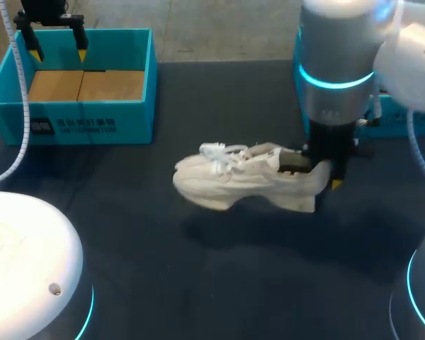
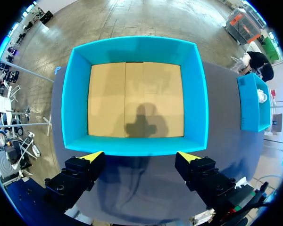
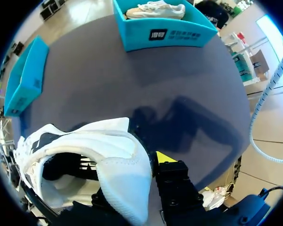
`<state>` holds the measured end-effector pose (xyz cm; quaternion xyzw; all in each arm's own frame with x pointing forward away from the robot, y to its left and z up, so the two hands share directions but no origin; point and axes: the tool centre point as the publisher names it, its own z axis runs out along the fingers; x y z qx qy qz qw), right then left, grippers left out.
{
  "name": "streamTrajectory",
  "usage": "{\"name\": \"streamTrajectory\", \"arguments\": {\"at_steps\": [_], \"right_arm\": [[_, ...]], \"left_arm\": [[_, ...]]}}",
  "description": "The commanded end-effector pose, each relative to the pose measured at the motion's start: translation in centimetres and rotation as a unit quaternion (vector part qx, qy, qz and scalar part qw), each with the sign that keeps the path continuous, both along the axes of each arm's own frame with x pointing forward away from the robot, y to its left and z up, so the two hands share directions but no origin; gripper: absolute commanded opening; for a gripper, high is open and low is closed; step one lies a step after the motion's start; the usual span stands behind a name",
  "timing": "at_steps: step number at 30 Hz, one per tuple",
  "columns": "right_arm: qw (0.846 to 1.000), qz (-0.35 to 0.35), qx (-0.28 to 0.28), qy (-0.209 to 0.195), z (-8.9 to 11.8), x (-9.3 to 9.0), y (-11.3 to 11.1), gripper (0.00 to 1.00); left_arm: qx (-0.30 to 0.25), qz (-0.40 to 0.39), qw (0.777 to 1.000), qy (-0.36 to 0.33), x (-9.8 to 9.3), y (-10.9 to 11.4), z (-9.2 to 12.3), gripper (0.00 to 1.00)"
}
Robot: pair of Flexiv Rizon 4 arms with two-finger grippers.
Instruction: Take the shoe out of the shoebox, open the shoe tongue, remove and reinsert the insole, then place the shoe into the shoebox
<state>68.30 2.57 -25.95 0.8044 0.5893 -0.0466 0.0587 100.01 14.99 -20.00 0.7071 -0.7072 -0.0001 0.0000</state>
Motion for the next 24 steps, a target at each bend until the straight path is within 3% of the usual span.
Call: {"name": "streamTrajectory", "arguments": {"at_steps": [1,11,24], "right_arm": [[1.000,0.009,-0.012,0.006,-1.6,0.4,2.0,0.00],[0.999,0.051,-0.005,0.004,-5.2,0.3,4.4,0.00],[0.999,0.032,-0.015,0.017,-8.3,0.1,5.4,0.00]], "left_arm": [[0.000,0.000,1.000,0.000,0.0,0.0,0.0,1.00],[0.000,0.000,1.000,0.000,0.0,0.0,0.0,1.00],[0.000,0.000,1.000,0.000,0.0,0.0,0.0,1.00]]}}
